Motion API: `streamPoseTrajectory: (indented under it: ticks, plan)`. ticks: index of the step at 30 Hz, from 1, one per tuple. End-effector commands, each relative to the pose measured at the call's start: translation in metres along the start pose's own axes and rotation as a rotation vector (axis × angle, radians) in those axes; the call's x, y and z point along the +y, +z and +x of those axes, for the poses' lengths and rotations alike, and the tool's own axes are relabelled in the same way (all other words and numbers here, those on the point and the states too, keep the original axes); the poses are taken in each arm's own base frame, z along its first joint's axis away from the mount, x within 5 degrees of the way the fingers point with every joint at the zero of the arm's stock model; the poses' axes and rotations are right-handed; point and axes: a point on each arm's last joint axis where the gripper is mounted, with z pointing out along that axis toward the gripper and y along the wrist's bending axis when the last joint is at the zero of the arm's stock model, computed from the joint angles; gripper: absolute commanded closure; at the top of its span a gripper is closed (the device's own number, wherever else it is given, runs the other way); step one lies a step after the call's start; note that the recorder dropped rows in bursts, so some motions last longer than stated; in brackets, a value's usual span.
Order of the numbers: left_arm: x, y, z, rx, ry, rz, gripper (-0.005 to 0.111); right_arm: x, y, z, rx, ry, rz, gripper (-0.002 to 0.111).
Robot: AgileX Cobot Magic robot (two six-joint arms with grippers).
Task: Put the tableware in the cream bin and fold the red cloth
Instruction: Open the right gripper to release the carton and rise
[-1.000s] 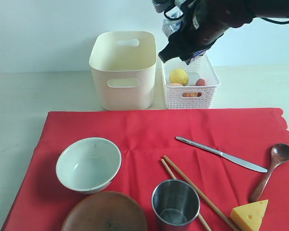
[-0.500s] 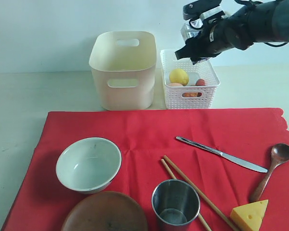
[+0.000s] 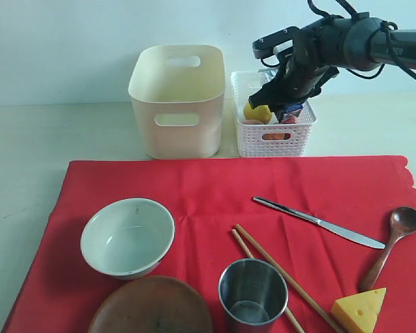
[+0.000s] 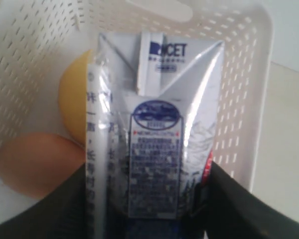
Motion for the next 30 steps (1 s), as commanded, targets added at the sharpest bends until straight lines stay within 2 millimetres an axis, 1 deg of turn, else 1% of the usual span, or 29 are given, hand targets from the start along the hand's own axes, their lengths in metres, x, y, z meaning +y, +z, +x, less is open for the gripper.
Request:
streamPoseTrajectory:
  ticks: [1, 2, 3, 4, 6, 7, 12, 14, 16, 21, 30]
  plan:
    - [0.000, 0.000, 0.000, -0.016, 0.001, 0.005, 0.107, -0.003, -0.004, -0.007, -0.037, 0.002, -0.008, 0.106]
    - [0.000, 0.000, 0.000, -0.016, 0.001, 0.005, 0.107, -0.003, -0.004, -0.007, -0.035, 0.001, -0.008, 0.103]
    - [0.000, 0.000, 0.000, -0.016, 0.001, 0.005, 0.107, -0.003, -0.004, -0.006, -0.025, 0.001, -0.007, 0.097]
    - [0.000, 0.000, 0.000, -0.016, 0.001, 0.005, 0.107, -0.003, -0.004, -0.005, -0.017, 0.001, -0.006, 0.093]
    - [0.000, 0.000, 0.000, -0.016, 0.001, 0.005, 0.107, -0.003, -0.004, -0.003, 0.011, 0.001, -0.003, 0.077]
    - [0.000, 0.000, 0.000, -0.016, 0.001, 0.005, 0.107, -0.003, -0.004, -0.002, 0.019, 0.001, -0.002, 0.073]
    - [0.000, 0.000, 0.000, -0.016, 0.001, 0.005, 0.107, -0.003, -0.006, 0.000, 0.043, 0.005, -0.002, 0.042]
    - [0.000, 0.000, 0.000, -0.016, 0.001, 0.005, 0.107, -0.005, -0.011, -0.003, 0.041, 0.007, 0.000, 0.035]
    - [0.000, 0.000, 0.000, -0.016, 0.001, 0.005, 0.107, -0.006, -0.016, -0.004, 0.040, 0.011, 0.002, 0.034]
    - [0.000, 0.000, 0.000, -0.016, 0.001, 0.005, 0.107, -0.010, -0.035, -0.011, 0.038, 0.020, 0.009, 0.034]
    - [0.000, 0.000, 0.000, -0.016, 0.001, 0.005, 0.107, -0.020, -0.081, -0.021, 0.065, 0.009, 0.027, 0.034]
